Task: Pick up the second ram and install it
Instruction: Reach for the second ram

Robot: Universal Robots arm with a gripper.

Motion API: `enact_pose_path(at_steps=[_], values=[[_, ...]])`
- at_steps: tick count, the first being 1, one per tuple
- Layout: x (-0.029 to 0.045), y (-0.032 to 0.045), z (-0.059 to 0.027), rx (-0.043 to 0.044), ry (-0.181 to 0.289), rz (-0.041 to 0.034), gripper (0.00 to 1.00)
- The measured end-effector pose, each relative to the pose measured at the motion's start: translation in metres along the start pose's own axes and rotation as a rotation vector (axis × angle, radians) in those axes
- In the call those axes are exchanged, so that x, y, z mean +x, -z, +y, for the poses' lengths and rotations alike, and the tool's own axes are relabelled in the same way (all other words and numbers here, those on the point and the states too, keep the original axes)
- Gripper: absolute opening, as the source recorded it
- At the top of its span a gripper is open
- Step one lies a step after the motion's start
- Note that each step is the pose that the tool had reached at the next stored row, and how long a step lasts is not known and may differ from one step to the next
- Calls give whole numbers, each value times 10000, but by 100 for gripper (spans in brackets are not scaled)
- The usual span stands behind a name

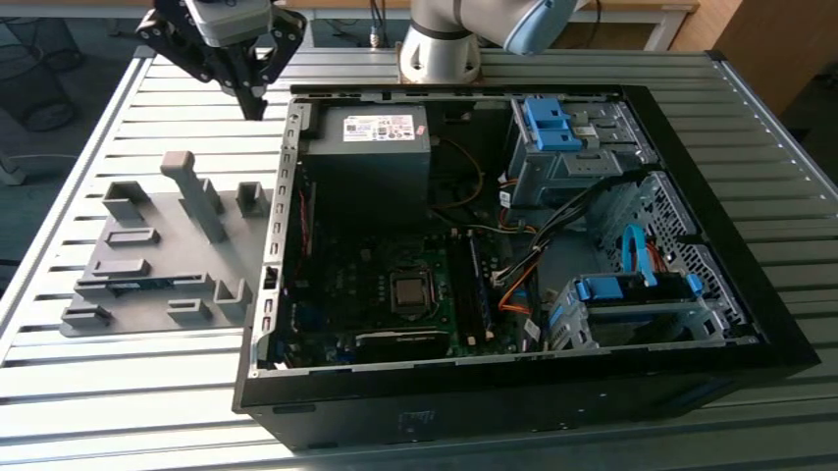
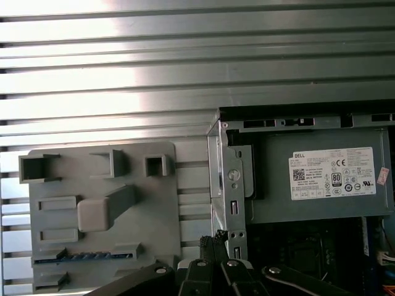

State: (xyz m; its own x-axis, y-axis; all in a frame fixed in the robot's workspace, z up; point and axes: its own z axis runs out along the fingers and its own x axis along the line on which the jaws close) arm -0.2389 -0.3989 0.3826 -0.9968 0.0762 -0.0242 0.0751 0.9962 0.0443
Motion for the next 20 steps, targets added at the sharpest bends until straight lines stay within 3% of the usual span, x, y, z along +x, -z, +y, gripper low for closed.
enact_pose_path(at_steps=[20], values=[[93, -9, -8, 0, 0, 0, 11]])
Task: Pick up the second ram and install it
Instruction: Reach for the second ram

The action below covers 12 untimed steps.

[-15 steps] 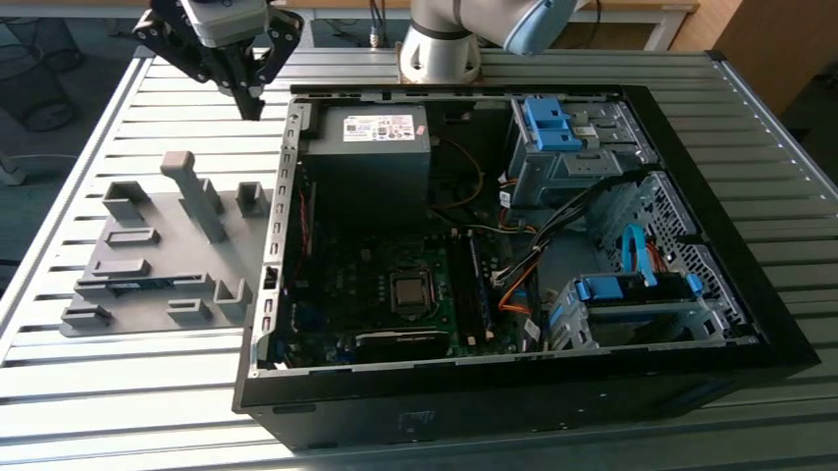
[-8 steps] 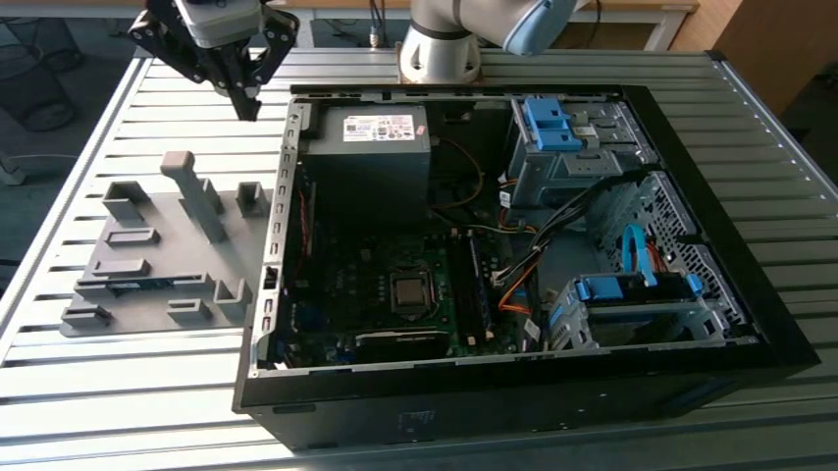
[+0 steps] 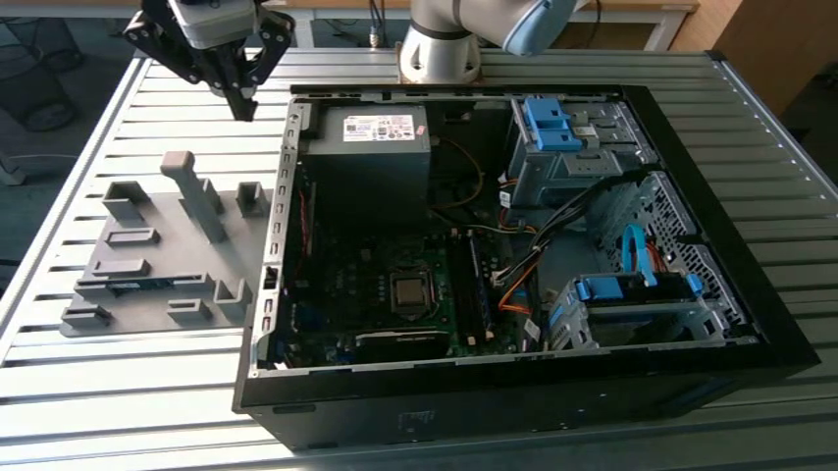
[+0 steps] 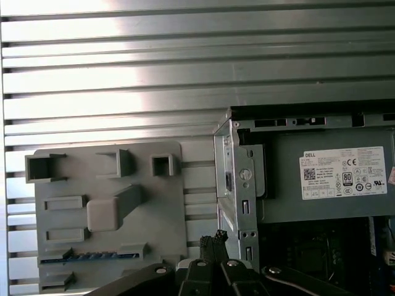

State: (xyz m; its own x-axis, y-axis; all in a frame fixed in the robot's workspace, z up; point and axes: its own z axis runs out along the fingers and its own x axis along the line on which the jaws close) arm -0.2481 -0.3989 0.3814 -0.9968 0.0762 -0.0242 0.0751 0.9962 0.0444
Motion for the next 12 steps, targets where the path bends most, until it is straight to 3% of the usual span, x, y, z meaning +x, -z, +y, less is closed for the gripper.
enact_pose_path(at_steps=[12], values=[[52, -5, -4, 0, 0, 0, 11]])
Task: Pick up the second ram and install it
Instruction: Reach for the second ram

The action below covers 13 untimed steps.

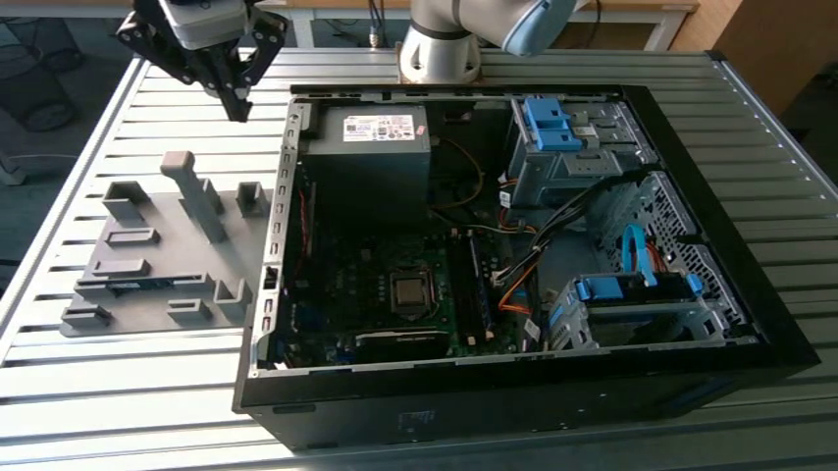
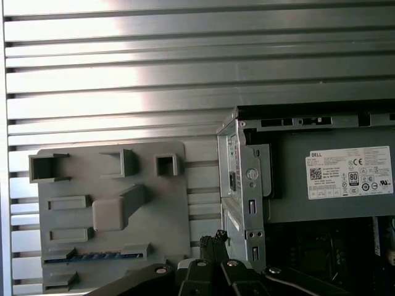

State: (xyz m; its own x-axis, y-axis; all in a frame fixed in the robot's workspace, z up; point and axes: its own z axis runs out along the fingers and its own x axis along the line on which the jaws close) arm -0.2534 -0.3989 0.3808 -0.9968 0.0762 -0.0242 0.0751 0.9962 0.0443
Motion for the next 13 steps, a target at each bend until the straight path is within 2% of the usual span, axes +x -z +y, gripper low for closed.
enact_pose_path(at_steps=[13], values=[[58, -5, -5, 0, 0, 0, 11]])
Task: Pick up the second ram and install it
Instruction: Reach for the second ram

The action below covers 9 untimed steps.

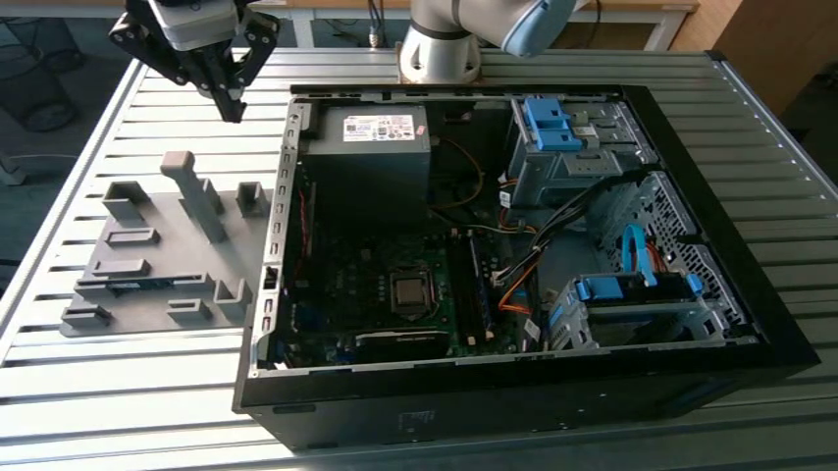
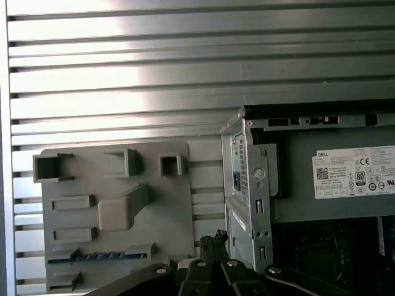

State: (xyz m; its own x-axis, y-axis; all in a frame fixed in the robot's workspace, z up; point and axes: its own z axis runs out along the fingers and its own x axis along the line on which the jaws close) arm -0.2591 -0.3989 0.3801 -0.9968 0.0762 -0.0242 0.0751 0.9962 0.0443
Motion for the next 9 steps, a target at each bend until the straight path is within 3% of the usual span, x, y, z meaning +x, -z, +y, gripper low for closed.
enact_pose_path(at_steps=[9], values=[[42, -4, -3, 0, 0, -1, 11]])
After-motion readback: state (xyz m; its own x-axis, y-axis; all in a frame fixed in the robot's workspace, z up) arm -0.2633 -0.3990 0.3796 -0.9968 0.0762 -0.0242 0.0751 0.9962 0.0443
